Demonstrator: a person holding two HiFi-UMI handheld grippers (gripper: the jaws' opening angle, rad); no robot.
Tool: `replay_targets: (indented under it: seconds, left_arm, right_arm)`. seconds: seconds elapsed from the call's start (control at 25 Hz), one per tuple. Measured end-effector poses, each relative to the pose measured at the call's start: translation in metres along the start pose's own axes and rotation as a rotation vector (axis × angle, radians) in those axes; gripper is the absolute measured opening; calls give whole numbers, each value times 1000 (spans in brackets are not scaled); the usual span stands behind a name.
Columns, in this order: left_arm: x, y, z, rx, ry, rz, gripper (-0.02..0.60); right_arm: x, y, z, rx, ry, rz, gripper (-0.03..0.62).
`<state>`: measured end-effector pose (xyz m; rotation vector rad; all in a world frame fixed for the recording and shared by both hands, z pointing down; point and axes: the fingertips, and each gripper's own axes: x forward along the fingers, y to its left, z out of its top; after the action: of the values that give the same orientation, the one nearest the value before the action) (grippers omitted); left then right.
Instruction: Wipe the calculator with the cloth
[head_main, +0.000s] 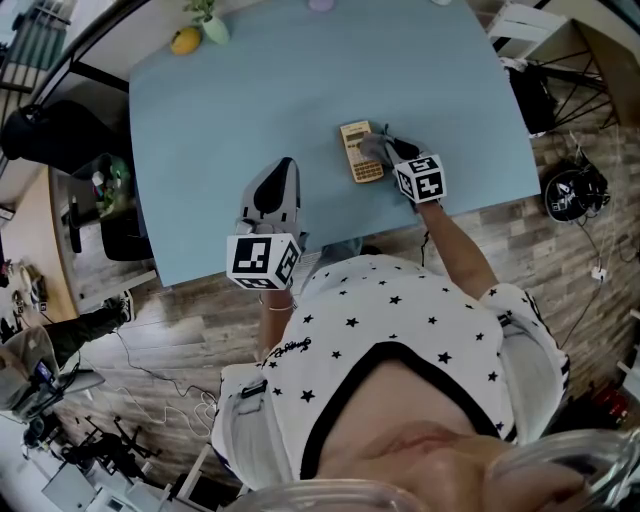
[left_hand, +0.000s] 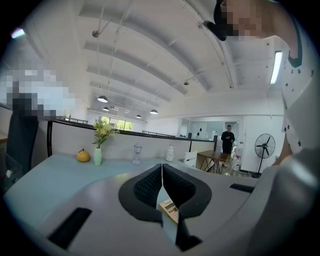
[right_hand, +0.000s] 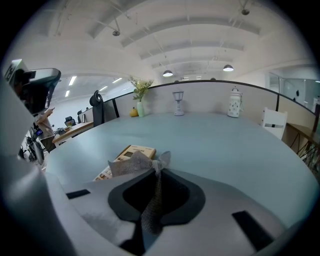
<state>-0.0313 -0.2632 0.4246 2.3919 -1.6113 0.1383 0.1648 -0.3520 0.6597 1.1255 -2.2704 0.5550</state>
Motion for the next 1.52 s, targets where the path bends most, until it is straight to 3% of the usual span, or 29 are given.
replay_targets:
  seconds: [0.28, 0.52, 0.76, 1.0, 1.52]
  left_arm:
    - [-6, 1, 3, 5, -5, 15, 31]
    - [-6, -1, 1, -3, -6, 12, 31]
    - [-6, -2, -3, -9, -1, 12, 31]
    - [-8, -4, -4, -8, 3, 14, 31]
    - [-8, -7, -4, 1, 11, -4, 31]
  right_arm:
    - [-8, 6, 23, 30, -75, 11, 31]
    - [-14, 41, 48, -3, -143, 90, 31]
    - [-11, 86, 33, -31, -120, 189, 31]
    - [-9, 112, 14, -71, -88, 234, 31]
    - [-13, 82, 12, -59, -103, 150, 31]
